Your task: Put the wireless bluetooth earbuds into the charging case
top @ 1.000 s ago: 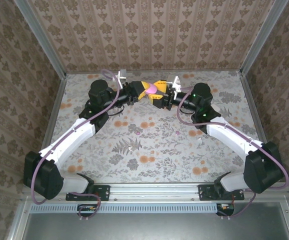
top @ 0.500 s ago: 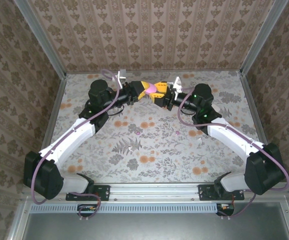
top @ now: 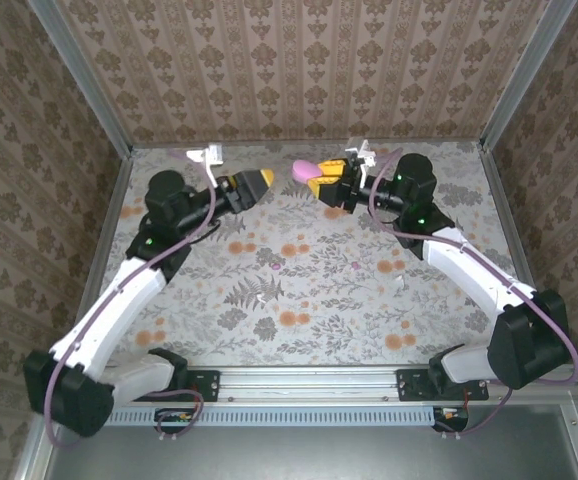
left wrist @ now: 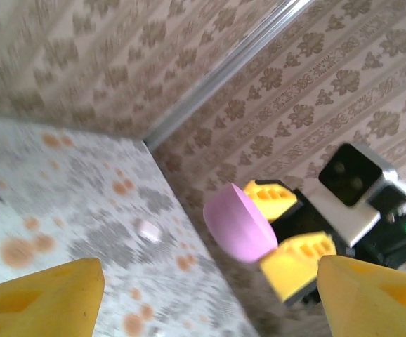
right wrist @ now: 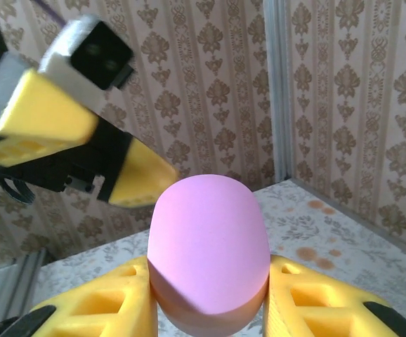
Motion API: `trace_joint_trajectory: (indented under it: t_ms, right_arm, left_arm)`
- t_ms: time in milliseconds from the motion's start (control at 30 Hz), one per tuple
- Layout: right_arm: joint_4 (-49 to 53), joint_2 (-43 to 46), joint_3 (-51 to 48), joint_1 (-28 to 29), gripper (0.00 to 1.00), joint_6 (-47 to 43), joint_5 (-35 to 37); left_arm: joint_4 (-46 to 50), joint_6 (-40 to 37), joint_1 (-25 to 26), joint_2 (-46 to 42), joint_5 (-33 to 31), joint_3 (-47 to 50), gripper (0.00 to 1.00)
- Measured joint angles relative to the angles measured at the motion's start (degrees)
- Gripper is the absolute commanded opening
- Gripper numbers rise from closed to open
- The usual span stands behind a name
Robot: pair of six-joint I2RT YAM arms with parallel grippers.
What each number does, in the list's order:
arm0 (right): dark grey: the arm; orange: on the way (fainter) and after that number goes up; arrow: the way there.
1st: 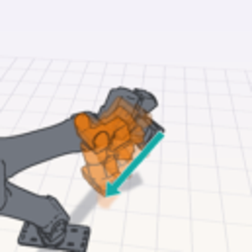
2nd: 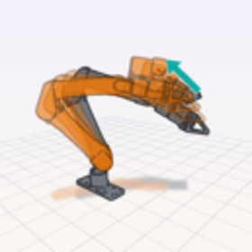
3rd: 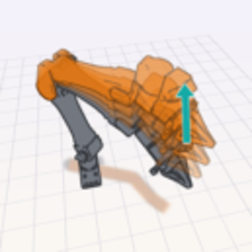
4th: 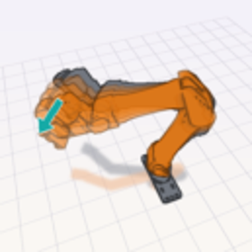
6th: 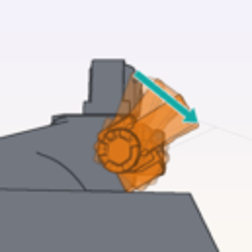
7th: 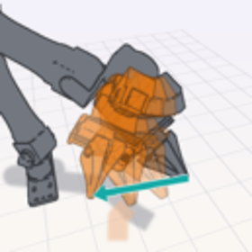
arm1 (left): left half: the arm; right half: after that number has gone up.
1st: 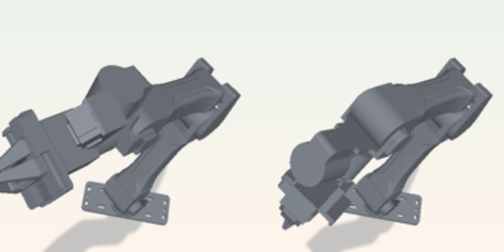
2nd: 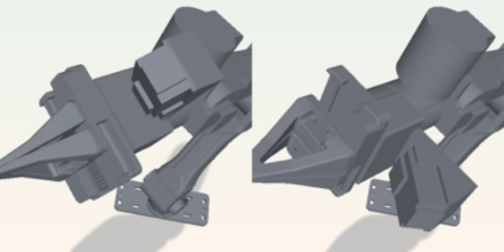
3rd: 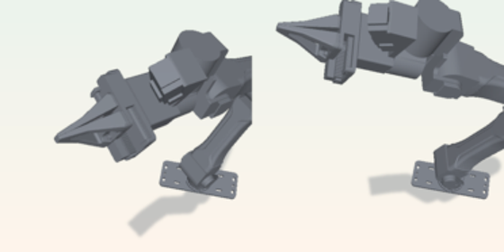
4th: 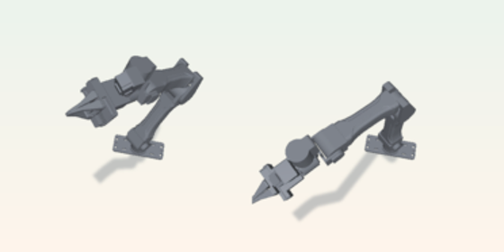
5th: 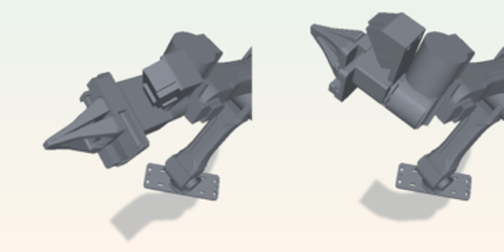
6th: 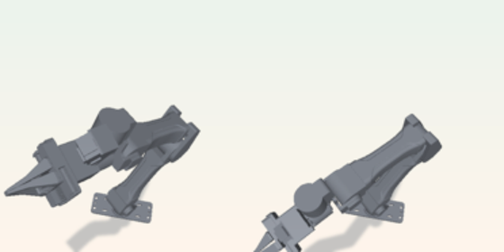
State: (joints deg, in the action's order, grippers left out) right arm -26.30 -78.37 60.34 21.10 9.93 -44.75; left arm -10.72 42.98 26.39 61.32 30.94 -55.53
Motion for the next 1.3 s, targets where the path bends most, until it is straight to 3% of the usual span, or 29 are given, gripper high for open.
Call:
trace_joint_trajectory:
  t_ms: [100, 200, 367, 700, 1300]
  right_arm:
    - [1.9, 0.0, 1.6, -0.1, 0.36, 2.0, -4.4]
    - [3.7, -0.3, 3.8, -0.1, 0.36, 3.0, -8.7]
    - [5.4, -0.4, 5.6, -0.1, 0.37, 3.7, -13.6]
    - [9.4, -2.8, 6.5, 0.6, 0.36, -0.1, -17.7]
    - [10.9, -3.9, 6.6, 1.5, 0.37, -4.5, -19.7]
  left_arm:
    - [-3.4, -12.7, -1.6, -4.5, 2.6, 5.3, 0.73]
    - [-4.7, -22.5, -2.5, -3.7, 8.4, 7.7, 0.73]
    - [-5.3, -30.8, -2.5, 1.0, 18.1, 7.9, 0.73]
    - [-11.6, -32.9, -0.9, 4.1, 25.5, 6.6, 0.74]
    - [-19.4, -27.0, 1.1, 8.5, 26.9, 5.6, 0.55]
